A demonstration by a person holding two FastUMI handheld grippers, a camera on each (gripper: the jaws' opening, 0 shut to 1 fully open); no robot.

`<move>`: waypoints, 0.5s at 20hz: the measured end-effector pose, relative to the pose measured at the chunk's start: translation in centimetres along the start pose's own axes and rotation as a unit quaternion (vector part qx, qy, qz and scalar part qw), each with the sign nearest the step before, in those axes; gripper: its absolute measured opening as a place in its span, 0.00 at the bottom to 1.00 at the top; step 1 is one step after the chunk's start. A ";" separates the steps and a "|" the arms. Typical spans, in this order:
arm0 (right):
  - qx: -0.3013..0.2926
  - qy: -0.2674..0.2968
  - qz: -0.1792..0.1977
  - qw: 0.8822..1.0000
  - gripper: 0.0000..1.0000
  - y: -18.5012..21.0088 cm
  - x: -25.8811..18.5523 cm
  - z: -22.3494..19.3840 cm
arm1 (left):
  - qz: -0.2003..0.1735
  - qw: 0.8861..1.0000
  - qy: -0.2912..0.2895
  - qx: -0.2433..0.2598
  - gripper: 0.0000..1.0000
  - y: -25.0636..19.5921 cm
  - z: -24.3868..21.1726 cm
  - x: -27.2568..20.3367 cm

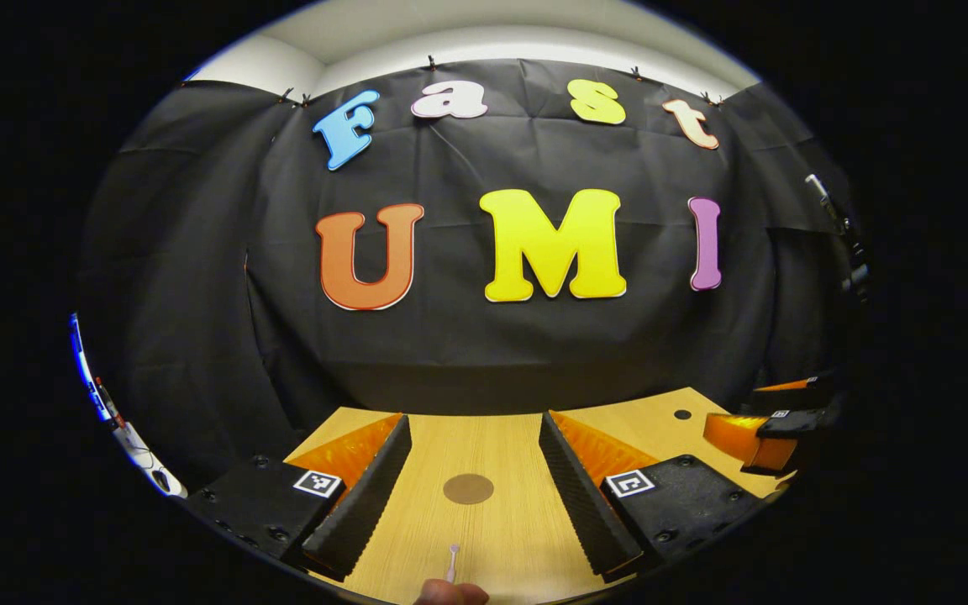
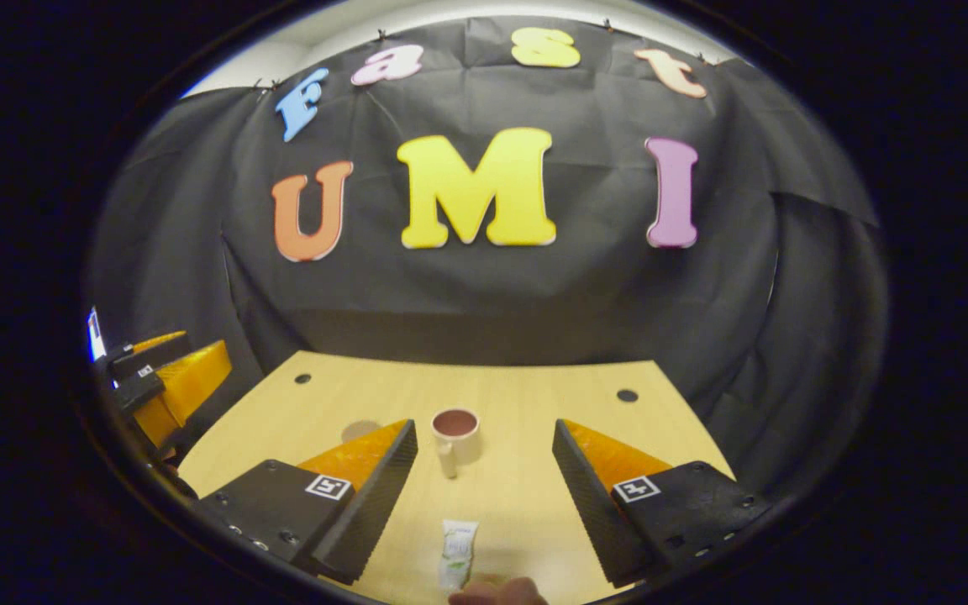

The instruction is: Put the toothbrush and toothpaste on the desktop into the cup, then pick up the cup and place it on the coaster on the desktop.

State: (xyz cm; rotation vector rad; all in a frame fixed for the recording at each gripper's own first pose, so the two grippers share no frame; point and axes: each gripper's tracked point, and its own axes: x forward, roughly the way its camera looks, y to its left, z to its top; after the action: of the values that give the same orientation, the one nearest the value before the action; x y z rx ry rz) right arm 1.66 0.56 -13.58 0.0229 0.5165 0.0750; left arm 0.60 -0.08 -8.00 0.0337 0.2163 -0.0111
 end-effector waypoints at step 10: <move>-0.022 0.283 0.017 0.959 0.96 1.7 3.4 -13.2 | 0.008 0.998 0.058 -0.001 0.98 2.0 -4.9 -0.4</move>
State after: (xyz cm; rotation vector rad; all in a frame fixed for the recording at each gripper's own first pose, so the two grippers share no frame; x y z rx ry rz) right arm -2.08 2.56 -26.69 -0.0352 1.0874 0.1288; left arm -0.79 2.10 -12.61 0.0333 0.3331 0.0079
